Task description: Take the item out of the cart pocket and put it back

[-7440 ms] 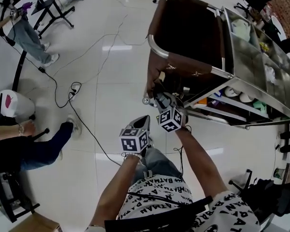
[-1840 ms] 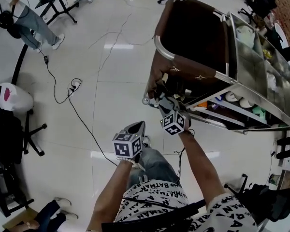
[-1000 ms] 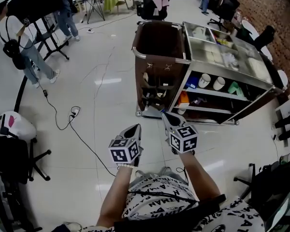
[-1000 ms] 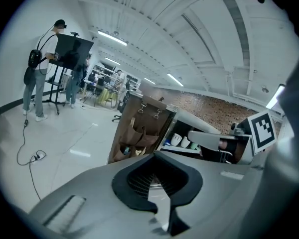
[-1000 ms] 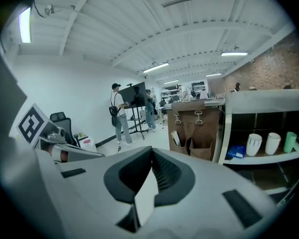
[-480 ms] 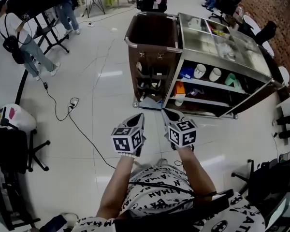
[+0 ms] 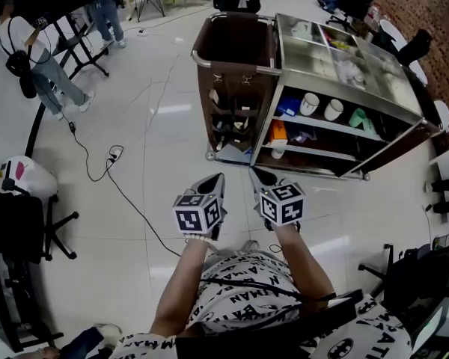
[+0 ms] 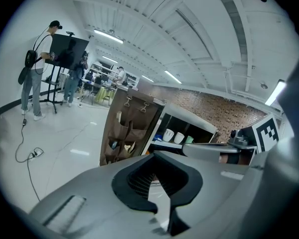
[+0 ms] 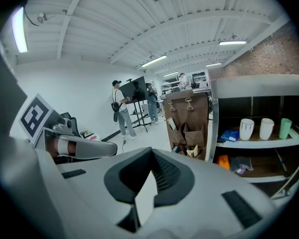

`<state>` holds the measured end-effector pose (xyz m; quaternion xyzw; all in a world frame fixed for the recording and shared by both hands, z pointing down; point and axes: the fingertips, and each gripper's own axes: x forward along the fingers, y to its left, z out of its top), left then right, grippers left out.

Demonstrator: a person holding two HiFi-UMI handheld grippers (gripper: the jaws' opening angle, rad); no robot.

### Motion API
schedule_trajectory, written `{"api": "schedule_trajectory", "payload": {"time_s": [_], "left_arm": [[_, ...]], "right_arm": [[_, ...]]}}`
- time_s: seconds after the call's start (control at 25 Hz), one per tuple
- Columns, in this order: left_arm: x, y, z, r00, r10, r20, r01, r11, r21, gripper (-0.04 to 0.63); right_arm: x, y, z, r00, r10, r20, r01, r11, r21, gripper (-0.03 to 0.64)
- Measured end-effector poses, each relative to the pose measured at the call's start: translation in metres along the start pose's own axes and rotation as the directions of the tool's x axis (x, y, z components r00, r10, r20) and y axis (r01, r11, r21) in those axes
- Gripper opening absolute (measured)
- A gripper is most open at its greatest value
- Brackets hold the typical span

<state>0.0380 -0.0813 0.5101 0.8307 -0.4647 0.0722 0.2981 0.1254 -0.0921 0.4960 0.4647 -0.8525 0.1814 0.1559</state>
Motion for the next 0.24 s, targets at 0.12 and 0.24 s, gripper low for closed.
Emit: {"api": "schedule_trajectory", "payload": {"time_s": [0.12,0.24], "left_arm": [[0.0002,-0.0016,0.0012,1.0,-0.002,0.003,0.002,1.0,-0.001,0.0],[0.0018,-0.0023,0.0038,1.0,-0.005,0.006,0.005,1.0,0.002,0.0]], "right_arm": [[-0.0003,0.0004,0.0014,1.0,0.001,0.0,-0.001,1.0,-0.01,0.002],[0.0005,-0.0023,0.0031,1.0,-0.002,0.001,0.002,1.0,-0.01,0.002]]}}
